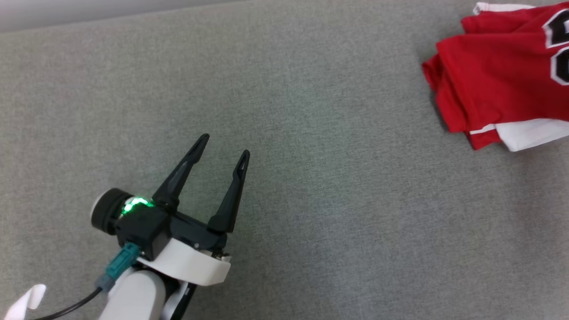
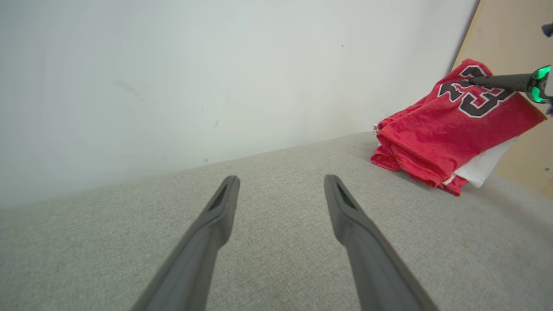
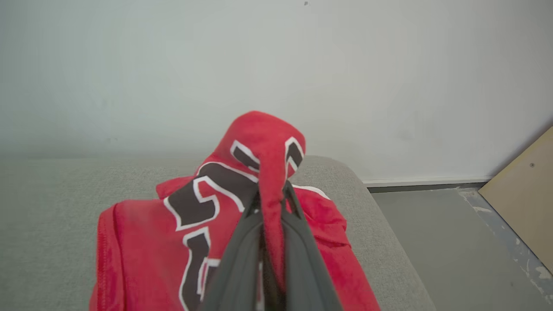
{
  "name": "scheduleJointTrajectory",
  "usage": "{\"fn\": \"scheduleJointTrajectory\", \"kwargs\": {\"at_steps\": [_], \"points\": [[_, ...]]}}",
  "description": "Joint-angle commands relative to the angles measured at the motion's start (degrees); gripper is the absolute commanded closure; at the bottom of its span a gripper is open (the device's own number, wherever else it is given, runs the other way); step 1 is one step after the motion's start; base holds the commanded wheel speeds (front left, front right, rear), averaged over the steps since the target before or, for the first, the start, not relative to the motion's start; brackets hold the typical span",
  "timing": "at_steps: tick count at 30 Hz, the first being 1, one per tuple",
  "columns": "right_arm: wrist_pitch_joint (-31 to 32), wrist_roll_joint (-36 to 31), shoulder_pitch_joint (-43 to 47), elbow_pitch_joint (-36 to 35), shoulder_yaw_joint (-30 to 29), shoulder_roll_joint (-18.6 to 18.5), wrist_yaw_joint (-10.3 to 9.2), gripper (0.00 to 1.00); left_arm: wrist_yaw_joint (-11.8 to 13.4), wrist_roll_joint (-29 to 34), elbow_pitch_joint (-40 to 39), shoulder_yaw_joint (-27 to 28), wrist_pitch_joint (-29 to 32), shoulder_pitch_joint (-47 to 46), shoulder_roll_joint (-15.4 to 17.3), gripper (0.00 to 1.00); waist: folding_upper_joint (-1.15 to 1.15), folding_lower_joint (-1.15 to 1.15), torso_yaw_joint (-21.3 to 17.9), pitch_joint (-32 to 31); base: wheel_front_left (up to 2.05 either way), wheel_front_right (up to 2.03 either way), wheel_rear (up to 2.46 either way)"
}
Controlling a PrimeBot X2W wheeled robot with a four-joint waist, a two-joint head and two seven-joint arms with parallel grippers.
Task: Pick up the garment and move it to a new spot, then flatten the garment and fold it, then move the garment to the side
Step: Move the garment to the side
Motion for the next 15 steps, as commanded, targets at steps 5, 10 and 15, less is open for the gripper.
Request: {"fn": "scheduleJointTrajectory", "kwargs": {"at_steps": [5,10,15], "points": [[-0.5,-1.1,-4.5,3.8,-1.5,-2.3,-0.01,1.00,-0.2,0.9,-4.9,-0.1,3.5,-0.8,2.1,0.00,0.00,0.00,1.0,4.2,0.00,0.00,0.00],[-1.0,-5.5,-8.2,9.6,-1.6,-4.2,-0.01,1.00,-0.2,1.2,-9.0,-0.1,5.3,-1.2,3.5,0.00,0.00,0.00,1.9,7.5,0.00,0.00,0.00],[-2.4,-12.0,-11.8,18.1,-2.5,-4.7,-0.02,1.00,-0.1,1.3,-12.2,-0.2,6.7,-2.2,4.2,0.00,0.00,0.00,3.0,9.7,0.00,0.00,0.00]]}}
